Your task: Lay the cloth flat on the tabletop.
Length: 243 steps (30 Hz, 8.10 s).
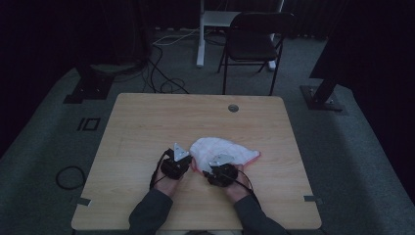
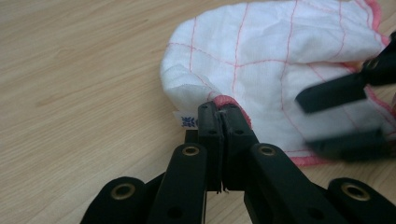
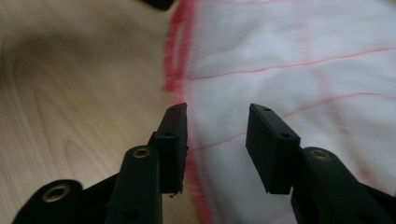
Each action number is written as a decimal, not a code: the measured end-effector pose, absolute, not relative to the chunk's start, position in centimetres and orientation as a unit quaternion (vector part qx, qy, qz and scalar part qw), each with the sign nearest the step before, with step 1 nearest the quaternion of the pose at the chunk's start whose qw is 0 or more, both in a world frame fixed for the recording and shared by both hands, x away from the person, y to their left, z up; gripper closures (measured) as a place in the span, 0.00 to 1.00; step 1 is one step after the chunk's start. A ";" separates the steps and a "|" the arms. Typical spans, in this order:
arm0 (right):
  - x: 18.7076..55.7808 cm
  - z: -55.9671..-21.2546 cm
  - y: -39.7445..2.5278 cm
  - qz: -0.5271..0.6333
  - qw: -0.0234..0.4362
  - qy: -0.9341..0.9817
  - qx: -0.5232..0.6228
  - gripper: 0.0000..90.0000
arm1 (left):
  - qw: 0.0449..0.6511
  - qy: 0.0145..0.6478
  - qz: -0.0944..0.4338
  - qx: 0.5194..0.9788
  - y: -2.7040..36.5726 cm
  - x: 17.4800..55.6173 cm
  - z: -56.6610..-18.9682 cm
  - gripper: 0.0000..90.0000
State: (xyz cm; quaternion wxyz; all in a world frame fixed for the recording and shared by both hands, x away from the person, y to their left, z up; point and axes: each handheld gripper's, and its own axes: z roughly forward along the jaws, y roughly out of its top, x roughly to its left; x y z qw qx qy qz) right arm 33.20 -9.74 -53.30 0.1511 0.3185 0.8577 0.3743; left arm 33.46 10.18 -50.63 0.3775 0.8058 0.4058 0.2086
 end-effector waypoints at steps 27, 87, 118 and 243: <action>35.6 -52.4 -12.1 0.374 0.163 0.828 0.385 0.97 | 0.347 0.422 0.199 0.813 11.0 32.6 -53.1 0.73; 29.3 -52.8 -18.8 0.358 0.152 0.833 0.393 0.97 | 0.326 0.368 0.219 0.843 10.2 31.4 -52.5 0.76; 33.5 -50.9 -21.6 0.373 0.214 0.790 0.437 0.77 | 0.324 0.387 0.160 0.848 6.6 36.9 -53.4 0.65; 29.2 -54.0 -19.5 0.362 0.136 0.812 0.438 0.94 | 0.311 0.348 0.098 0.879 6.2 35.0 -51.9 0.99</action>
